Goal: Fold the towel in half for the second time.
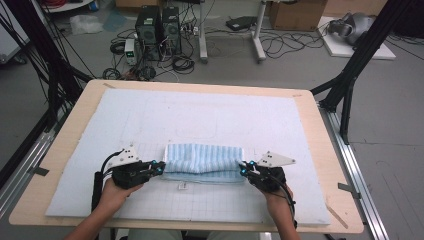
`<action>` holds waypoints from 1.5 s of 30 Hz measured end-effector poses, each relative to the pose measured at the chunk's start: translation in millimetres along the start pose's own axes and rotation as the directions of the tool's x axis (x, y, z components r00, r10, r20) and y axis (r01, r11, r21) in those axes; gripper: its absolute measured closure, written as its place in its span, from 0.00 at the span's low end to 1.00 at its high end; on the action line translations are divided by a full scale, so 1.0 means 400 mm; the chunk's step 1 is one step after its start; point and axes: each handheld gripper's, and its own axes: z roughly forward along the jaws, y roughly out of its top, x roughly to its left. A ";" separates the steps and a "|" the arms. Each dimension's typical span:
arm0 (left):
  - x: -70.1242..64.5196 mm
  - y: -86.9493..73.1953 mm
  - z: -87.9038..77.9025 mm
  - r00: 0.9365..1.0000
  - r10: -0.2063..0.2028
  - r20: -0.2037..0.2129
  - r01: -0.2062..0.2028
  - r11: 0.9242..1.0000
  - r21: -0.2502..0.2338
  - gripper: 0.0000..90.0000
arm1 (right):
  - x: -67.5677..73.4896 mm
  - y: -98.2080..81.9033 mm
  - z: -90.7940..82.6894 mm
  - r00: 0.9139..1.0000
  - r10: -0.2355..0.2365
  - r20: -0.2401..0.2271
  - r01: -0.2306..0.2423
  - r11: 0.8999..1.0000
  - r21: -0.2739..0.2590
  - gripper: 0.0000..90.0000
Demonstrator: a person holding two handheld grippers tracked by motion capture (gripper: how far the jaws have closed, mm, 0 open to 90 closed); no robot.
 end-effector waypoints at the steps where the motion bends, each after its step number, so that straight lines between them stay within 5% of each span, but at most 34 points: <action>1: 0.002 0.004 -0.006 1.000 -0.001 -0.005 0.001 1.000 -0.007 0.90 | -0.001 -0.001 -0.003 1.000 0.009 -0.001 -0.009 1.000 0.003 0.83; 6: 0.025 0.031 -0.026 0.997 -0.039 -0.070 0.035 0.997 -0.070 0.76 | 0.000 0.003 -0.035 0.999 0.024 0.024 -0.023 1.000 -0.018 0.70; 12: 0.045 0.061 0.034 0.995 -0.079 -0.059 0.075 0.995 -0.067 0.74 | -0.017 0.045 -0.047 0.998 0.054 0.045 -0.048 0.993 -0.109 0.69; 16: 0.051 0.049 0.081 0.993 -0.104 -0.063 0.102 0.994 -0.032 0.77 | -0.008 0.060 0.014 0.999 0.039 0.021 -0.038 0.997 -0.070 0.68; 21: 0.045 0.019 0.118 0.996 -0.076 -0.056 0.081 0.993 0.082 0.82 | 0.014 0.047 0.075 1.000 0.001 0.001 -0.001 0.999 0.047 0.65; 23: 0.040 0.010 0.124 0.996 -0.054 -0.071 0.063 0.989 0.132 0.82 | 0.021 0.039 0.080 1.000 -0.014 -0.002 0.015 0.997 0.076 0.64; 27: 0.035 0.003 0.123 0.996 -0.038 -0.085 0.051 0.986 0.159 0.82 | 0.023 0.019 0.084 0.999 -0.050 -0.004 0.050 0.989 0.136 0.63; 35: 0.022 -0.005 0.108 0.994 0.017 -0.105 0.002 0.984 0.179 0.83 | 0.021 -0.008 0.056 0.998 -0.055 -0.012 0.057 0.988 0.140 0.63; 39: 0.036 -0.003 0.094 0.994 -0.034 -0.106 0.049 0.989 0.143 0.78 | 0.014 -0.006 0.043 0.999 -0.035 -0.027 0.038 0.991 0.125 0.59; 45: 0.079 0.007 0.049 0.989 -0.061 -0.136 0.057 0.998 -0.030 0.65 | -0.025 0.015 -0.016 1.000 0.019 0.025 -0.019 1.000 -0.013 0.51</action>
